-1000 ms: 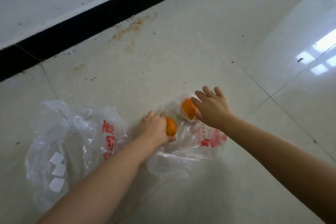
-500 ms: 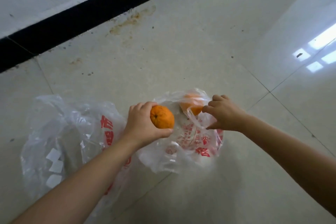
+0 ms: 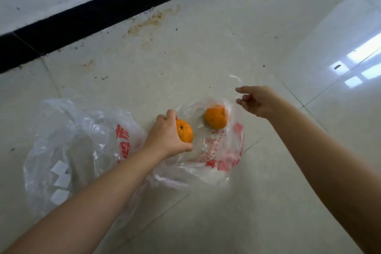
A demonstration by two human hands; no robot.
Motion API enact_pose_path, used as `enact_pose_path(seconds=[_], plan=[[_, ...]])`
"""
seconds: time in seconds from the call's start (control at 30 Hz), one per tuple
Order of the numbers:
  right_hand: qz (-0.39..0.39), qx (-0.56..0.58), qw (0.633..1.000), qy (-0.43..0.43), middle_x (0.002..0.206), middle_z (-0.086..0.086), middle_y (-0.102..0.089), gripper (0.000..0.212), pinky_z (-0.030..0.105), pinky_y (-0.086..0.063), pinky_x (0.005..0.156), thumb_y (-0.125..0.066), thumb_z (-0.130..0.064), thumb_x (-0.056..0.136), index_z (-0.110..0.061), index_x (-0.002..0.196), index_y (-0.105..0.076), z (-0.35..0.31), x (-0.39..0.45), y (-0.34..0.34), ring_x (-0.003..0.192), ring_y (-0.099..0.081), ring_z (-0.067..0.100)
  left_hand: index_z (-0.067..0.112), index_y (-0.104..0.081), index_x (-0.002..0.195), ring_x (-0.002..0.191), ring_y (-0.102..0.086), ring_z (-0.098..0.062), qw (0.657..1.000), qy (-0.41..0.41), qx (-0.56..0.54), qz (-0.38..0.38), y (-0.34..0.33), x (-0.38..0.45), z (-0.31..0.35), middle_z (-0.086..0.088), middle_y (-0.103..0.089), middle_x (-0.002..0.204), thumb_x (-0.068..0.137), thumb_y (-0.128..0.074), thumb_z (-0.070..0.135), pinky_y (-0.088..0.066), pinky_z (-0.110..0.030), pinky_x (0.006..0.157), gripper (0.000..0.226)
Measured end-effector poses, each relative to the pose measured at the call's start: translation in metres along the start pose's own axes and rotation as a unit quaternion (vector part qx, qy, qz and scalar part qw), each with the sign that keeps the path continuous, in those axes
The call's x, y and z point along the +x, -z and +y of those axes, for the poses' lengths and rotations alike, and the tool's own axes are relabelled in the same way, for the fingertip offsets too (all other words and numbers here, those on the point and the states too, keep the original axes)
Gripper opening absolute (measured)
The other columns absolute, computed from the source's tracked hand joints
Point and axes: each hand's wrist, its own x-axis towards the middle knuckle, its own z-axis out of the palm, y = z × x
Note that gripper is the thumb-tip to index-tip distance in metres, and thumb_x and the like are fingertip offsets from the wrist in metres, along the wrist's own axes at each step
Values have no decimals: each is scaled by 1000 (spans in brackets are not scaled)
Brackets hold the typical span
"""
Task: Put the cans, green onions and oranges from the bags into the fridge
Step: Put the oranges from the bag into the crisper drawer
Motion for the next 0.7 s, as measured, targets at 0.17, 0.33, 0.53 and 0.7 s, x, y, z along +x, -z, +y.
enact_pose_path(seconds=[0.17,0.33,0.53,0.7], plan=[[-108,-437,845,290,72,9,-63,18,29,-45,72,-58,-11,86,-1,71,-59,24,-18,-14,78,-59,28,12,-37,120,109,-49,-29,999,-22,47,13,-2,5,-2,-12,-42,119,64,-78,32,-41,-28,85,72],[-135,-712,560,402,125,10,-55,37,34,-41,95,-52,-32,89,-13,121,-57,29,-7,-32,114,-50,30,16,-41,126,116,-42,-27,990,-57,119,46,0,6,-6,-9,-44,122,64,-74,35,-36,-29,98,72],[-111,-869,331,351,135,8,-44,73,35,-35,101,-68,-39,77,-18,137,-33,37,7,-43,128,-35,27,24,-43,132,117,-44,-24,994,-55,85,36,-2,0,-13,-5,-46,125,68,-73,36,-37,-25,97,71],[-121,-858,331,374,132,13,-44,54,34,-40,97,-61,-13,83,-7,131,-37,40,9,-34,120,-42,29,23,-41,135,121,-45,-22,998,-49,26,26,-2,-2,-15,-4,-47,131,70,-76,36,-39,-26,98,75]])
